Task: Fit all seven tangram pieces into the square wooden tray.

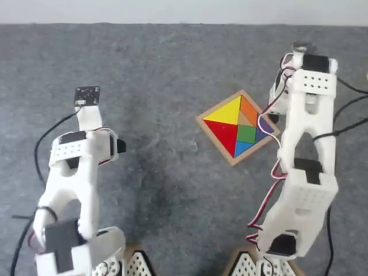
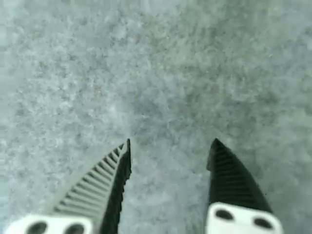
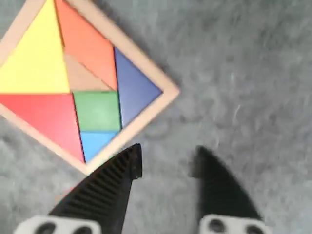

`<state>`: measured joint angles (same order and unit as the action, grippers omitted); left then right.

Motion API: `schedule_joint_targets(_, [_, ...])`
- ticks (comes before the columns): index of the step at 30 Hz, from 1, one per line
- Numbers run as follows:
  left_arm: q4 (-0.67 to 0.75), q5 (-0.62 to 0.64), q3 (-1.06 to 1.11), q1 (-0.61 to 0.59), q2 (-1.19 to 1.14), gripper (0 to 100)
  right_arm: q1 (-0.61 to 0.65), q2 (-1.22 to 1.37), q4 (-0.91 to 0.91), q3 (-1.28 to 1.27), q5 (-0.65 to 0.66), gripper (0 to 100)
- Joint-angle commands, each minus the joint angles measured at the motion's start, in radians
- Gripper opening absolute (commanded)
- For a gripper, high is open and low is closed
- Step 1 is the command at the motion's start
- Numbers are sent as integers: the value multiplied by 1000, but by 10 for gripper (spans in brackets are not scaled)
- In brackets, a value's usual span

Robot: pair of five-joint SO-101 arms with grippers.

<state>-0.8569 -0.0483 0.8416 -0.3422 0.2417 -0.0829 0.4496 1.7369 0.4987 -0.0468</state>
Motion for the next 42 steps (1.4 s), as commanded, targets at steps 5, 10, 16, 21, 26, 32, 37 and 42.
schedule_joint_targets(5, [-15, -5, 177, 61, 434, 173, -7, -271, -133, -315, 43, 27])
schedule_joint_targets(10, [-57, -49, 266, 71, 634, 172, -2, -654, -278, -689, 46, 24])
schedule_joint_targets(16, [40, -184, 437, 71, 706, 173, 2, -1173, -512, -1269, 92, 24])
schedule_joint_targets(21, [203, -196, 610, 71, 735, 173, -8, -1503, -625, -1580, 201, 23])
schedule_joint_targets(26, [301, -195, 693, 71, 781, 173, -15, -1610, -634, -1676, 252, 23])
schedule_joint_targets(32, [301, -195, 743, 71, 856, 173, -7, -1624, -765, -1846, 252, 23])
schedule_joint_targets(37, [302, -199, 802, 63, 970, 173, -13, -1626, -805, -1912, 252, 23])
schedule_joint_targets(42, [261, -196, 849, 68, 1131, 173, -15, -1626, -816, -1964, 252, 23])
